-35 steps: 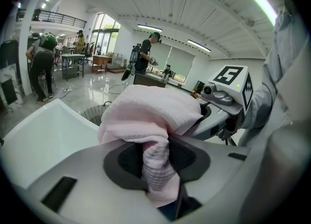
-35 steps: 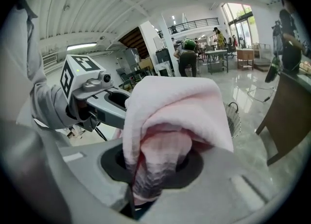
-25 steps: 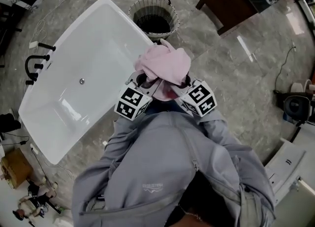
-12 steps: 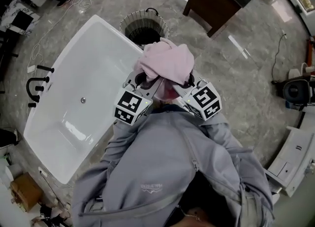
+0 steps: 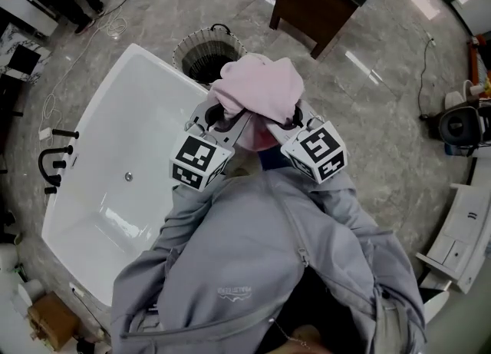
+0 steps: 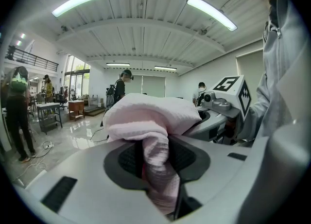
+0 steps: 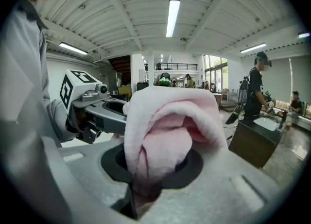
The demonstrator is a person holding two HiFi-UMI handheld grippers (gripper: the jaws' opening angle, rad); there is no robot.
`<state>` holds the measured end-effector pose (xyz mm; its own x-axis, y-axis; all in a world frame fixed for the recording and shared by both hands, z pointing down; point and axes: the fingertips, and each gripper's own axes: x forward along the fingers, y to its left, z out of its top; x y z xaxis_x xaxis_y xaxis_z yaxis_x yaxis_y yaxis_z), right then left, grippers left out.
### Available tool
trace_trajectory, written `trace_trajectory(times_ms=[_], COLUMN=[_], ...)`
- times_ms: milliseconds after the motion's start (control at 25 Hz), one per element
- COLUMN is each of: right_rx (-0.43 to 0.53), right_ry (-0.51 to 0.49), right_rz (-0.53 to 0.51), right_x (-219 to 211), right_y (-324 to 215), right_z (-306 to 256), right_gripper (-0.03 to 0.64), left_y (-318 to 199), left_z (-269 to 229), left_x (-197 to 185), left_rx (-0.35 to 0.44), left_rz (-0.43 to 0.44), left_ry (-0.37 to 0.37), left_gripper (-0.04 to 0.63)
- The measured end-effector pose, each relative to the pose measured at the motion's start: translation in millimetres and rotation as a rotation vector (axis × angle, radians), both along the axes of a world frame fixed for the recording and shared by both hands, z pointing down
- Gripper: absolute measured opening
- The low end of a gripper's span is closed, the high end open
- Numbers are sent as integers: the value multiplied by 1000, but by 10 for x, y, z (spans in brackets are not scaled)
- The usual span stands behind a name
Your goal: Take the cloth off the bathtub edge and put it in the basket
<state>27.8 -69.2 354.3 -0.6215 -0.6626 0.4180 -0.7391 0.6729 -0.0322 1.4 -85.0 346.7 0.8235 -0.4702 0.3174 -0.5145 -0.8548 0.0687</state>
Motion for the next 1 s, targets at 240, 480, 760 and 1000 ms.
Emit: trace_trajectory(times_ms=[240, 480, 760, 1000], right_rx=[20, 36, 45, 65], right_ry=[-18, -20, -2, -19], right_rz=[-58, -240, -511, -675], right_x=[83, 79, 216, 269], right_y=[-604, -1482, -2472, -3109], right_z=[-1, 61, -73, -156], right_gripper=[94, 94, 94, 94], left_y=[-577, -1405, -2336, -2919], left_z=[5, 25, -76, -161], left_x=[71, 51, 198, 243], left_rx=[20, 51, 59, 78], left_rz=[-74, -262, -546, -727], left_ry=[3, 20, 45, 27], left_gripper=[117, 114, 114, 114])
